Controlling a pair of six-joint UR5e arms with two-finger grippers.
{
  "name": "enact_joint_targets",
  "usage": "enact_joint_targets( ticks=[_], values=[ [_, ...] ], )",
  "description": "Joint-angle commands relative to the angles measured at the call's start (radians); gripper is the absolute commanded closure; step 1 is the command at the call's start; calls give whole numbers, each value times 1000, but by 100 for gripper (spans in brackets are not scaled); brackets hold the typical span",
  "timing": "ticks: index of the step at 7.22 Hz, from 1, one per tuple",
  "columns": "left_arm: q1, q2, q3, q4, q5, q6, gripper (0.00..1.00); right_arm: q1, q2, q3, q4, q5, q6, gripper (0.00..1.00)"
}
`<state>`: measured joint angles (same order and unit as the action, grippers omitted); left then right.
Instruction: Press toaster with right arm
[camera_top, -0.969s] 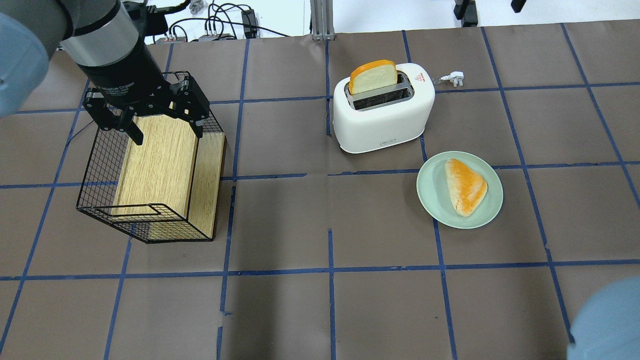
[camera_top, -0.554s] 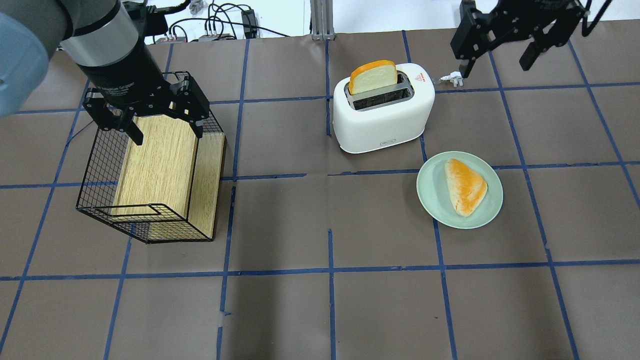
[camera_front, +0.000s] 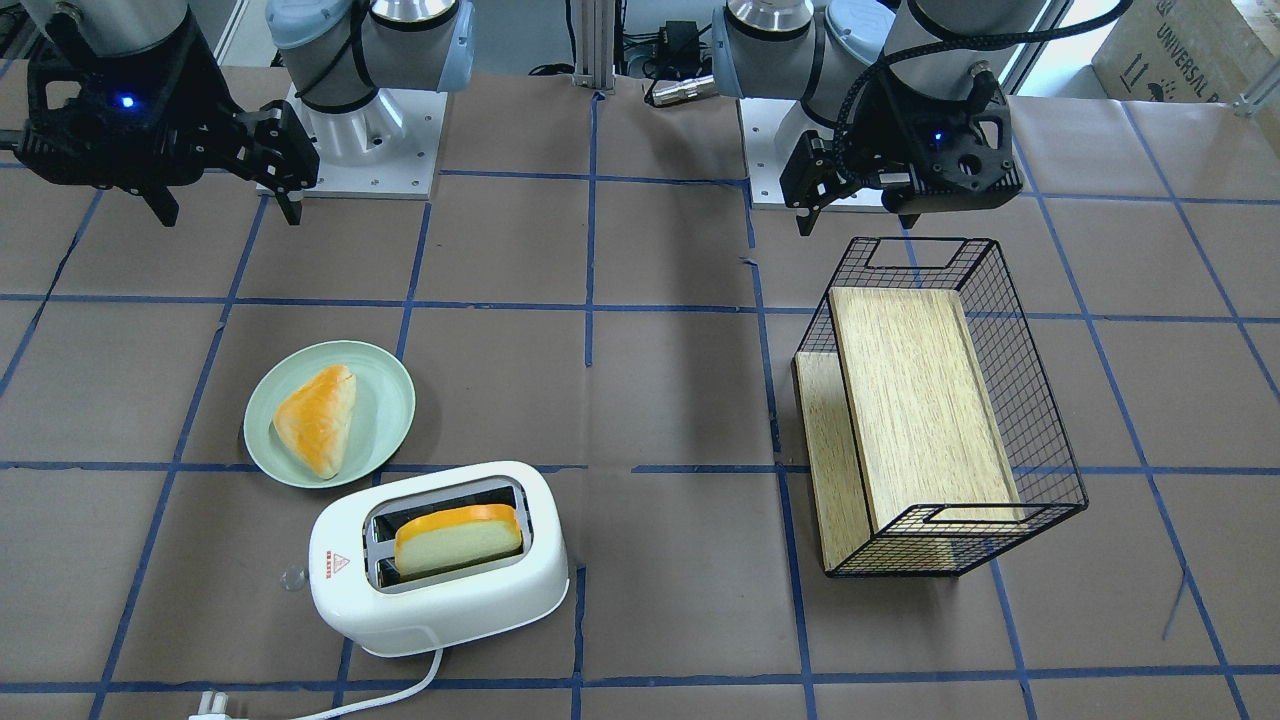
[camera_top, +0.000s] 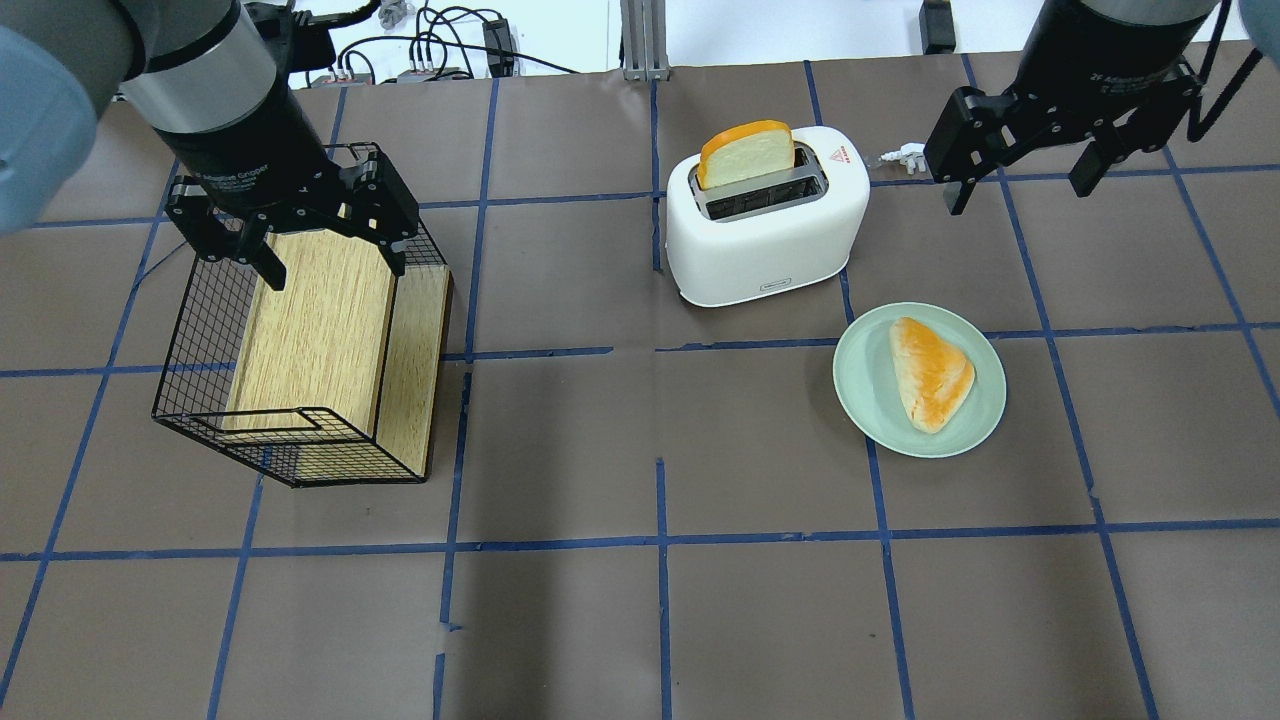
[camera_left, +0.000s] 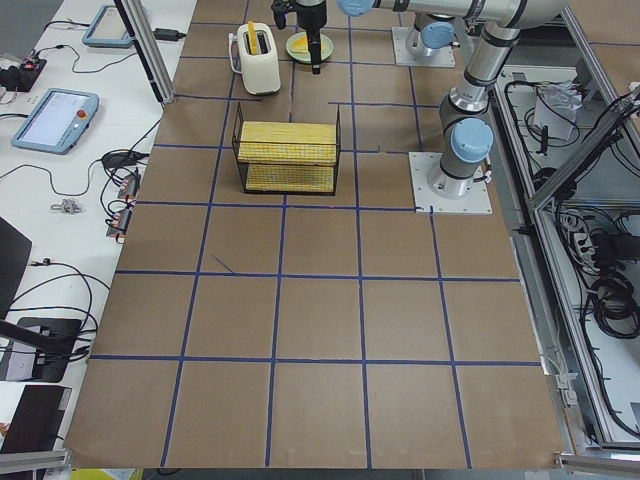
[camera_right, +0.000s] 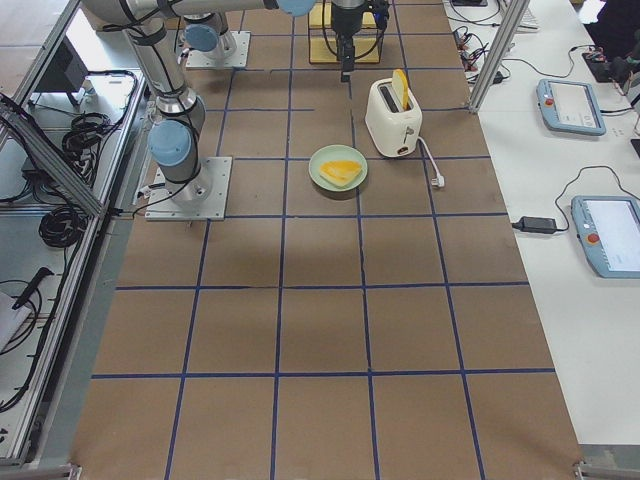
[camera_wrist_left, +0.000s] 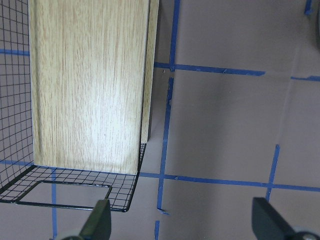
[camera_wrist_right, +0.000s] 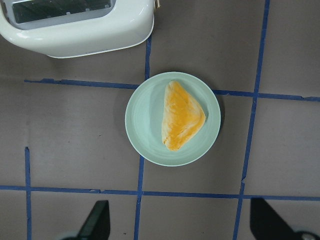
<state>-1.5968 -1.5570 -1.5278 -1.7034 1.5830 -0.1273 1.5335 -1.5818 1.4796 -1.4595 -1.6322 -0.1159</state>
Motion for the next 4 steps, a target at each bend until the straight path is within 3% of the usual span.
enact_joint_targets(
  ticks=[1, 4],
  values=[
    [0, 0, 0, 1, 0, 0, 0, 0, 2, 11, 2, -3, 1, 0],
    [0, 0, 0, 1, 0, 0, 0, -3, 5, 18, 7, 2, 1, 0]
  ],
)
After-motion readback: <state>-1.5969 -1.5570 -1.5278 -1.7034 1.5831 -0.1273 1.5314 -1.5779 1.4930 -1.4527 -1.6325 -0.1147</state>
